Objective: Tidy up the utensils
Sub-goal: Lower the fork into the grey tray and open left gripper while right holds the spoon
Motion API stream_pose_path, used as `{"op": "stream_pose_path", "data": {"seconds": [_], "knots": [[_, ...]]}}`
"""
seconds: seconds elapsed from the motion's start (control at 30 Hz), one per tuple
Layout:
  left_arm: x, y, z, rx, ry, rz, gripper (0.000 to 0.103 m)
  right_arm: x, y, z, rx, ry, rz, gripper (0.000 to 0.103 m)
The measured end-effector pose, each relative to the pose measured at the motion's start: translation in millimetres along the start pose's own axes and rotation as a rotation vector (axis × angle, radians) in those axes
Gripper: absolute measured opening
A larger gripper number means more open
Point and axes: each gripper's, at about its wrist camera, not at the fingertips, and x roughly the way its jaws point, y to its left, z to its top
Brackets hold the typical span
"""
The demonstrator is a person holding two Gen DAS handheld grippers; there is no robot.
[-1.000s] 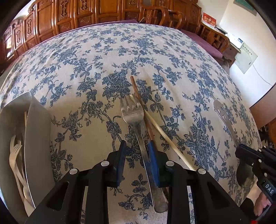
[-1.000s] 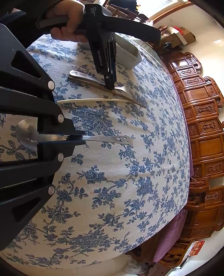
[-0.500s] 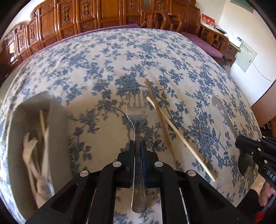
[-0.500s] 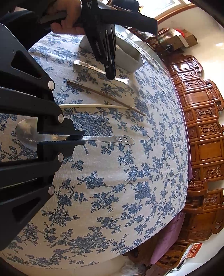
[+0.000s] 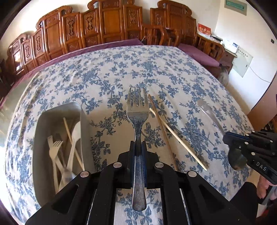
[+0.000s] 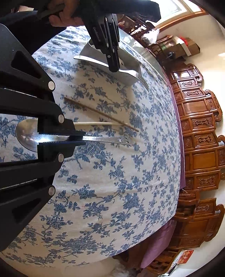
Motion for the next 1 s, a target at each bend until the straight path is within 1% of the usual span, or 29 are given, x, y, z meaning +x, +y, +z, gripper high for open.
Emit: {"op": "stream_pose_path", "data": {"seconds": [0.27,0.53,0.8,1.0], "knots": [[-33.6,3.2,-4.9,0.005,-0.052,0.006,0.006,-9.0,18.9,2.2,-0.035,-0.020,0.026,0.006],[-57.1,14.8,-10.0,-0.005,-0.083,0.014,0.006,-17.1,38.9,2.6,-0.070,-0.036,0.045,0.006],[-74.7,37.5,-13.5,-0.037,-0.123,0.024,0.006,-26.3,55.6,3.4,-0.097,-0.054,0.065,0.006],[-77.3,62.6,-15.1,-0.070,-0.133,0.044,0.006,-27.3,70.0,1.7,-0.122,-0.050,0.080,0.006]]}}
